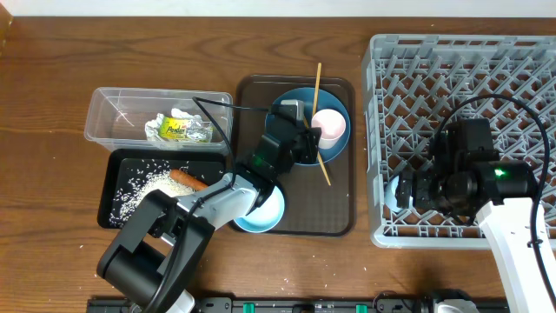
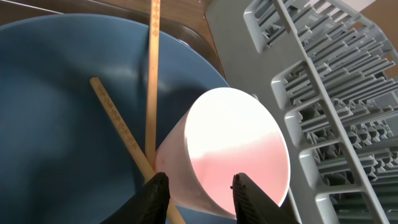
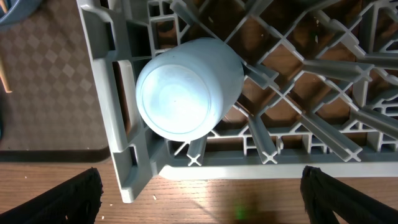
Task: Sort waste into correct bins and load items into the dishwasher rack
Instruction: 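Lower the left gripper and grasp the pink-white cup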
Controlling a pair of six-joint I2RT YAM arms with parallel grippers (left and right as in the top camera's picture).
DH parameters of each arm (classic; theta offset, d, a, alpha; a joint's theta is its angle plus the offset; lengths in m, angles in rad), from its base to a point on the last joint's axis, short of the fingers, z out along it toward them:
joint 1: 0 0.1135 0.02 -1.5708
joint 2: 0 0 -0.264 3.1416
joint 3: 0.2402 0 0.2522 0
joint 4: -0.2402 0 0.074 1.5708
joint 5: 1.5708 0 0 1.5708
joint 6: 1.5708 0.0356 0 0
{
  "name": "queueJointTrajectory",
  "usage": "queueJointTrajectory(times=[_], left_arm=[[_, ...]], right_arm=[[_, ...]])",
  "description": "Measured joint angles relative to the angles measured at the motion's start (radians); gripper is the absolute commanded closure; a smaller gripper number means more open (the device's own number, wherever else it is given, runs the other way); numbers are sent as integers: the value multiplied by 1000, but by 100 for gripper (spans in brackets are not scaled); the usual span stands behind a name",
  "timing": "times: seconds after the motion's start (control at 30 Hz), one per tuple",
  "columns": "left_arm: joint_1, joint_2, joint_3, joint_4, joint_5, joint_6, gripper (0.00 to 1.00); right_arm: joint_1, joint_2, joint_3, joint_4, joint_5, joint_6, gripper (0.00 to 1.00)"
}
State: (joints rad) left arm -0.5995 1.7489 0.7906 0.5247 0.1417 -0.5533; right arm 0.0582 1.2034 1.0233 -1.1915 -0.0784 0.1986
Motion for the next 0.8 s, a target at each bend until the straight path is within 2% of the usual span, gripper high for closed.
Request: queueJointTrajectory(times=[0.47,0.7,0.73,0.8], left_arm=[[-6,35,0,16,0,0,64],[-6,36,0,28,-9,-3,81],[-6,36,0,24,-12,-1,87],[-6,36,0,15,-13,-2,89]], right_arm=[[0,0,0,0,0,0,1],[0,0,0,0,0,0,1],[0,0,0,0,0,0,1],[0,0,0,0,0,0,1]])
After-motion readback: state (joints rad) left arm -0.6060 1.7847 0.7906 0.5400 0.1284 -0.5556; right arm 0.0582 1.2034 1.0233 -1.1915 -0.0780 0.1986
